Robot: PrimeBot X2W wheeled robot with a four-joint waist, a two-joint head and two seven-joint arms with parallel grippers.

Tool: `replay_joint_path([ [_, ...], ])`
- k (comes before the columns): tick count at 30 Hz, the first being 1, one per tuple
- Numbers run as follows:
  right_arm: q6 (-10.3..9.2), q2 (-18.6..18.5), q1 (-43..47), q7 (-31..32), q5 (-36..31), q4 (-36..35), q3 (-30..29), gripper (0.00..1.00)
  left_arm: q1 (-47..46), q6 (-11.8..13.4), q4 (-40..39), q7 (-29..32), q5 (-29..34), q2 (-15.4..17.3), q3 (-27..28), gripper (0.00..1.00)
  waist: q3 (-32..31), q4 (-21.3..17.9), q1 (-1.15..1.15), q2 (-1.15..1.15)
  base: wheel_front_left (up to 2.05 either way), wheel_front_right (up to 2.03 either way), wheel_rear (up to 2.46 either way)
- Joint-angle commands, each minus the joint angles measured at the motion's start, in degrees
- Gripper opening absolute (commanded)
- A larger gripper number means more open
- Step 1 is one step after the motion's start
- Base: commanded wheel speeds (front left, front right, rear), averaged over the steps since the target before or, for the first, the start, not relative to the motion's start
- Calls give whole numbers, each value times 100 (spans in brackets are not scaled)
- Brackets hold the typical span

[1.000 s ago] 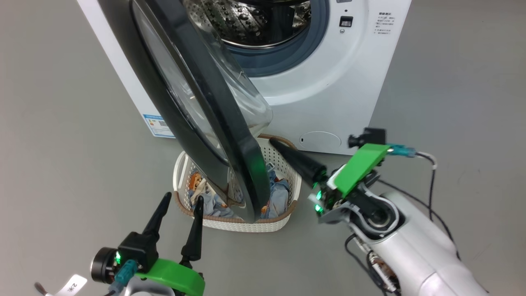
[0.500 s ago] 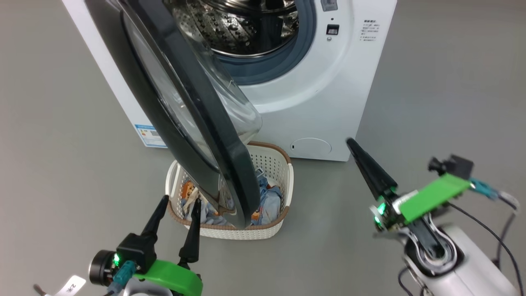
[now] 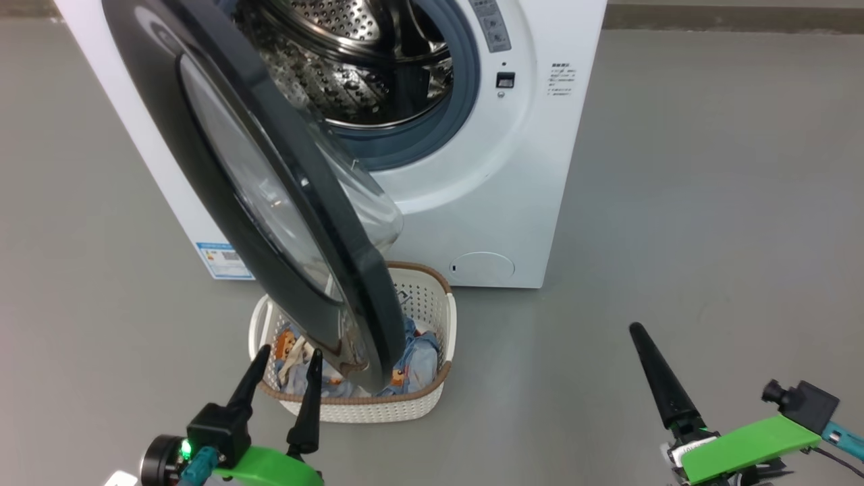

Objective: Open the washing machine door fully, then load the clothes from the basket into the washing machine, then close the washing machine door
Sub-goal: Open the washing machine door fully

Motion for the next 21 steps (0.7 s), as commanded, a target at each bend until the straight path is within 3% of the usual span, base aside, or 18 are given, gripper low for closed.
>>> replay_joint_path([
  [1,19,8,61,-98,-294,-53,-79,100,-29,-14,-87,-31,62,106,231,100,-94,-92,0,0,0,0,0],
  [4,19,94,170,-137,-987,152,-415,100,-1,-25,-74,-31,52,137,278,100,-132,-153,0,0,0,0,0],
  [10,19,449,372,-149,-3096,515,-1537,100,31,40,-124,-31,-13,194,497,100,-187,-239,0,0,0,0,0],
  [14,19,686,517,-150,-4639,466,-2284,100,66,63,-186,-31,-29,235,617,100,-205,-282,0,0,0,0,0],
  [15,19,686,517,-150,-4639,466,-2284,100,66,63,-186,-31,-29,235,617,100,-205,-282,0,0,0,0,0],
  [17,19,797,592,-150,-5355,369,-2610,100,86,74,-207,-31,-10,248,634,100,-208,-296,0,0,0,0,0],
  [19,19,919,681,-150,-6393,138,-3011,100,114,79,-229,-31,9,259,642,100,-205,-313,0,0,0,0,0],
  [21,19,955,709,-150,-6722,49,-3116,100,121,80,-233,-31,11,262,645,100,-205,-319,0,0,0,0,0],
])
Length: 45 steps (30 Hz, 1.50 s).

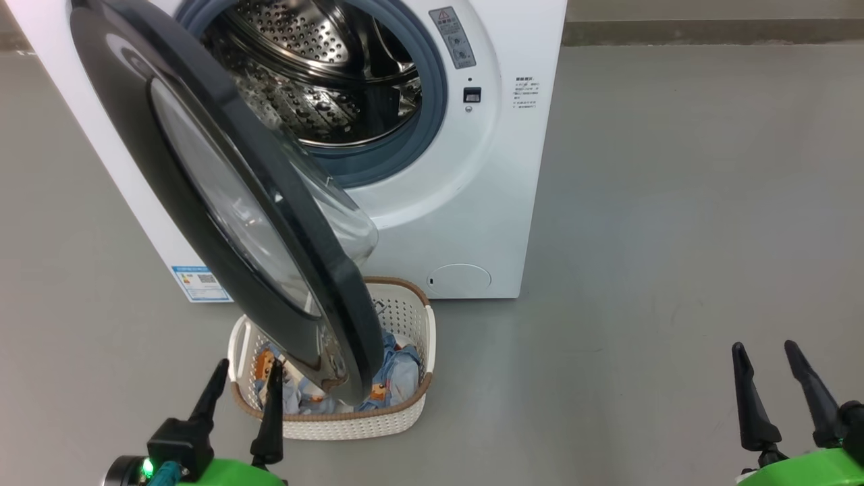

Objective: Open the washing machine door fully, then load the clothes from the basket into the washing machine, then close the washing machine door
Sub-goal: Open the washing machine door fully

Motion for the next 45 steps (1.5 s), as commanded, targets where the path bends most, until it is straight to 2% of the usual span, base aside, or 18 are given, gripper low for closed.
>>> replay_joint_path([
  [1,17,2,12,-55,-560,-326,10,100,-81,54,-163,-31,21,105,202,100,2,-10,0,0,0,0,0],
  [6,17,228,119,27,-1302,-602,-20,100,-65,51,-157,-31,21,110,205,100,3,-10,0,0,0,0,0],
  [9,17,385,162,77,-1391,-625,132,100,-66,50,-148,-31,20,112,204,100,4,-3,0,0,0,0,0],
  [18,17,608,268,118,-1292,-585,412,100,-75,49,-111,-31,18,104,185,100,-17,38,0,0,0,0,0],
  [41,17,636,398,178,-1050,-538,477,100,-27,113,-66,-31,-1,90,194,100,-60,4,0,0,0,0,0],
  [42,17,636,400,181,-1055,-540,477,100,-27,120,-69,-31,4,90,196,83,-61,5,0,0,0,0,0],
  [43,17,636,404,183,-1057,-541,476,100,-25,131,-68,-31,13,91,197,34,-62,5,0,0,0,0,0],
  [44,17,636,408,186,-1058,-544,474,100,-24,158,-63,-31,30,94,201,0,-61,4,0,0,0,0,0],
  [45,17,636,412,190,-1057,-546,474,100,-24,194,-63,-31,48,95,210,0,-60,4,0,0,0,0,0],
])
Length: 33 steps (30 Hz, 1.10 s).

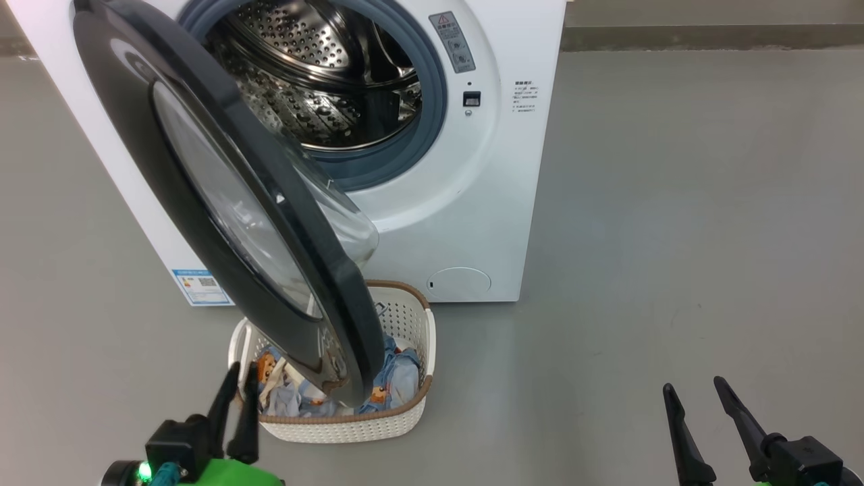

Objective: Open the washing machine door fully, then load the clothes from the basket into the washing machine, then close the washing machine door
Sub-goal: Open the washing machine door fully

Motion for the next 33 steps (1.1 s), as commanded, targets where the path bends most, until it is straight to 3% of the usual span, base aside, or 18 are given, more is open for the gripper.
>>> replay_joint_path([
  [1,16,-46,-74,4,30,-139,147,100,-54,69,-104,-31,50,92,206,0,2,-1,0,0,0,0,0],
  [12,16,-46,-32,12,67,-153,163,100,-147,138,-232,-31,80,98,280,0,4,-3,0,0,0,0,0],
  [24,16,-46,-47,9,30,-169,211,100,-1161,338,-1534,-6,306,339,545,0,13,6,0,0,0,0,0],
  [28,16,-46,-39,14,0,-196,237,100,-1600,372,-2119,131,370,266,377,0,20,-7,0,0,0,0,0],
  [33,16,-46,-36,46,-6,-247,281,100,-1940,299,-2739,546,423,88,-257,0,56,-31,0,0,0,0,0],
])
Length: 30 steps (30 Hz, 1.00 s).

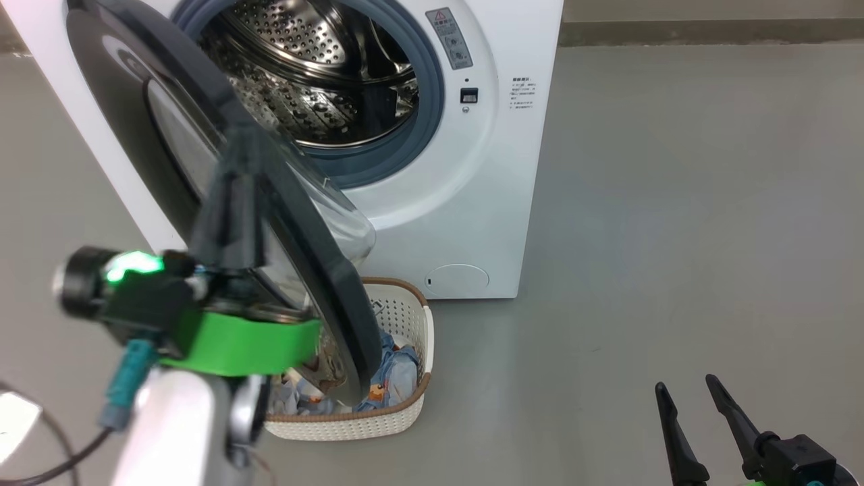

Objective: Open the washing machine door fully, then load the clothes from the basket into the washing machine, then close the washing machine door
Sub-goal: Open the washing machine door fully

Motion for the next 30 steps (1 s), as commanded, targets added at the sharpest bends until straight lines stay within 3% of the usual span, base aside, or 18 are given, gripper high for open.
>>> replay_joint_path([
  [1,16,-50,-51,13,-31,-174,177,100,-311,-65,-327,185,58,37,-118,0,31,-7,0,0,0,0,0],
  [8,16,-50,-88,29,24,-179,227,100,-368,-158,-665,551,-275,-76,-1245,0,111,-27,0,0,0,0,0],
  [16,16,-50,-165,39,-148,-181,286,100,-200,98,-232,985,-814,-93,-2335,0,194,-25,0,0,0,0,0],
  [21,16,-50,-197,35,-277,-221,253,100,-162,342,351,1121,-947,-94,-2534,0,270,4,0,0,0,0,0],
  [30,16,-50,-190,34,-268,-255,205,100,-55,650,1226,961,-1172,-94,-2345,0,301,41,0,0,0,0,0],
])
